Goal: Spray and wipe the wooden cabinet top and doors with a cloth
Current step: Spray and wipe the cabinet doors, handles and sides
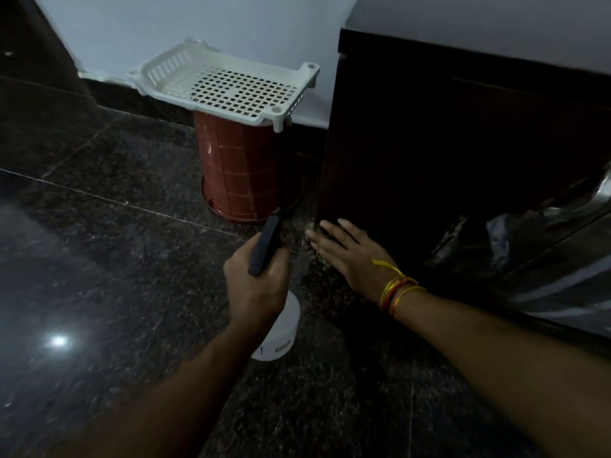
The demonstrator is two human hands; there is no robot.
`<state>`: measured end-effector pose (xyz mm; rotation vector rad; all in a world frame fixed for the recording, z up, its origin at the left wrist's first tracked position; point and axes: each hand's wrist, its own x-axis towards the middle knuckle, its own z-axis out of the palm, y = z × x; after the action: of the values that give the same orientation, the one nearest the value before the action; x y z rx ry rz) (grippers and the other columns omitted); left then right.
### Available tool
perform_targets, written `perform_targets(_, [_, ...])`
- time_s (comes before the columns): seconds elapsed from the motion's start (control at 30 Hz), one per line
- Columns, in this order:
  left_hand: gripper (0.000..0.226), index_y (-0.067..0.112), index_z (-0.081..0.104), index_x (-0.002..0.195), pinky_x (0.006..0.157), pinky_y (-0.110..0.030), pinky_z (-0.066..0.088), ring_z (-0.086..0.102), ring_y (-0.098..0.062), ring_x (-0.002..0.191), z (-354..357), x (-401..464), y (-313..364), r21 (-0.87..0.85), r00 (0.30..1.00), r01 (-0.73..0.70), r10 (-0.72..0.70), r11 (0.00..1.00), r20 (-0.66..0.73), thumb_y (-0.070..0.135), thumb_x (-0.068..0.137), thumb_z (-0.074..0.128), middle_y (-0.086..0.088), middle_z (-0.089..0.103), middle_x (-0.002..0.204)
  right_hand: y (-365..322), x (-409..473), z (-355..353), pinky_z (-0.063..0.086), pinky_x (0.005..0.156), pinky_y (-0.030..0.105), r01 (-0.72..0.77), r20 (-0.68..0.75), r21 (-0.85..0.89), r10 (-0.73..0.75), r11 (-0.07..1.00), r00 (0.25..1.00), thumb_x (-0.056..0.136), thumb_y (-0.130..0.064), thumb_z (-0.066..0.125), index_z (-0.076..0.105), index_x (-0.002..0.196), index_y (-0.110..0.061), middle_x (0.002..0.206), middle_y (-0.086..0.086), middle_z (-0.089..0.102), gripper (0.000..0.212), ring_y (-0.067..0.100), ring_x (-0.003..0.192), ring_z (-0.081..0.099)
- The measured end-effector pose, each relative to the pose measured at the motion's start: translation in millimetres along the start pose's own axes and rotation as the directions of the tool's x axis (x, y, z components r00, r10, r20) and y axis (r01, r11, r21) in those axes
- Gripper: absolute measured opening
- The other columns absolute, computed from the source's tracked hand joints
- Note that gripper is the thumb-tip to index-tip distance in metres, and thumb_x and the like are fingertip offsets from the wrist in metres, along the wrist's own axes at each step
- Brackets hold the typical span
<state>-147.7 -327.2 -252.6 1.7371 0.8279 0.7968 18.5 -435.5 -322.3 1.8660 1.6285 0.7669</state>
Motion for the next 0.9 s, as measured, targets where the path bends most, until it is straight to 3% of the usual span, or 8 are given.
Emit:
perform_targets(0.1, [0.013, -0.006, 0.056, 0.078, 0.05, -0.055, 0.043, 0.051, -0.05, 0.057, 4.5, -1.6, -1.1, -0.002, 1.0, -0.009, 0.009, 1.0, 0.02, 0.002, 0.088, 0.057, -0.034, 0.05, 0.063, -8.0, -2.1, 9.4, -0.01, 0.116, 0.047, 0.016, 0.028, 0.012, -0.016, 1.0, 0.999, 0.08, -0.021, 0.06, 0.039, 0.143, -0.018, 0.156, -0.002, 0.023, 0.066, 0.026, 0.143, 0.025])
perform_targets(0.23, [0.015, 0.002, 0.058, 0.075, 0.051, -0.053, 0.043, 0.051, -0.05, 0.058, 10.5, -5.3, -1.4, -0.012, 0.998, -0.038, 0.039, 0.999, 0.051, 0.004, 0.089, 0.057, -0.03, 0.053, 0.062, 4.6, -5.7, -0.2, 0.0, 0.117, 0.044, -0.058, -0.036, 0.101, 0.062, 0.993, 0.997, 0.083, -0.016, 0.058, 0.029, 0.147, -0.017, 0.158, -0.001, 0.016, 0.071, 0.025, 0.144, 0.02])
perform_targets(0.37, [0.013, 0.002, 0.06, 0.077, 0.051, -0.051, 0.042, 0.051, -0.044, 0.054, 12.6, -5.2, 9.3, -0.007, 0.996, -0.068, 0.068, 0.998, 0.063, 0.004, 0.089, 0.058, -0.02, 0.053, 0.057, 42.1, -4.9, -32.1, -0.011, 0.116, 0.045, -0.164, -0.121, 0.067, 0.171, 0.984, 0.978, 0.085, -0.016, 0.051, 0.007, 0.151, -0.018, 0.158, -0.003, -0.004, 0.079, 0.026, 0.145, 0.002])
perform_targets(0.43, [0.013, 0.003, 0.059, 0.075, 0.05, -0.049, 0.04, 0.051, -0.043, 0.054, 12.1, -4.1, 20.5, -0.01, 0.995, -0.088, 0.089, 0.996, 0.041, 0.008, 0.087, 0.059, -0.016, 0.053, 0.055, 64.3, -2.7, -52.7, -0.011, 0.116, 0.045, -0.232, -0.167, 0.076, 0.241, 0.97, 0.956, 0.086, -0.015, 0.052, 0.007, 0.151, -0.018, 0.159, -0.002, 0.003, 0.079, 0.026, 0.144, 0.001])
perform_targets(0.57, [0.025, -0.008, 0.05, 0.072, 0.047, -0.049, 0.039, 0.049, -0.051, 0.057, 7.0, -1.1, 41.7, -0.036, 0.993, -0.115, 0.114, 0.993, -0.022, 0.015, 0.08, 0.053, -0.035, 0.049, 0.062, 104.9, 7.7, -97.3, -0.011, 0.114, 0.047, -0.356, -0.258, 0.121, 0.376, 0.926, 0.89, 0.087, -0.013, 0.049, 0.012, 0.151, -0.017, 0.159, 0.003, 0.013, 0.074, 0.028, 0.144, 0.007])
perform_targets(0.67, [0.021, -0.011, 0.048, 0.072, 0.048, -0.041, 0.036, 0.046, -0.041, 0.052, 8.3, -4.0, 54.3, -0.067, 0.996, -0.091, 0.09, 0.994, -0.026, 0.003, 0.087, 0.054, -0.039, 0.048, 0.064, 127.1, 7.4, -120.7, -0.011, 0.114, 0.047, -0.386, -0.277, 0.139, 0.41, 0.912, 0.869, 0.085, -0.011, 0.047, 0.012, 0.151, -0.015, 0.159, 0.005, 0.013, 0.075, 0.028, 0.145, 0.01])
perform_targets(0.77, [0.021, -0.007, 0.049, 0.069, 0.044, -0.043, 0.037, 0.047, -0.036, 0.05, 17.1, -11.8, 64.9, -0.095, 0.994, -0.11, 0.111, 0.989, 0.005, 0.008, 0.083, 0.053, -0.036, 0.048, 0.062, 139.9, -8.8, -126.3, -0.011, 0.114, 0.047, -0.427, -0.27, 0.136, 0.448, 0.894, 0.852, 0.085, -0.012, 0.045, 0.013, 0.151, -0.017, 0.159, 0.005, 0.013, 0.074, 0.029, 0.145, 0.01])
perform_targets(0.9, [0.022, -0.006, 0.051, 0.07, 0.044, -0.046, 0.034, 0.048, -0.047, 0.054, 36.6, -21.0, 77.5, -0.151, 0.989, -0.129, 0.139, 0.98, 0.058, 0.013, 0.082, 0.053, -0.035, 0.049, 0.061, 151.8, -50.2, -116.9, -0.01, 0.114, 0.049, -0.509, -0.251, 0.137, 0.527, 0.85, 0.812, 0.087, -0.017, 0.051, 0.014, 0.151, -0.019, 0.156, 0.005, 0.006, 0.074, 0.031, 0.143, 0.006])
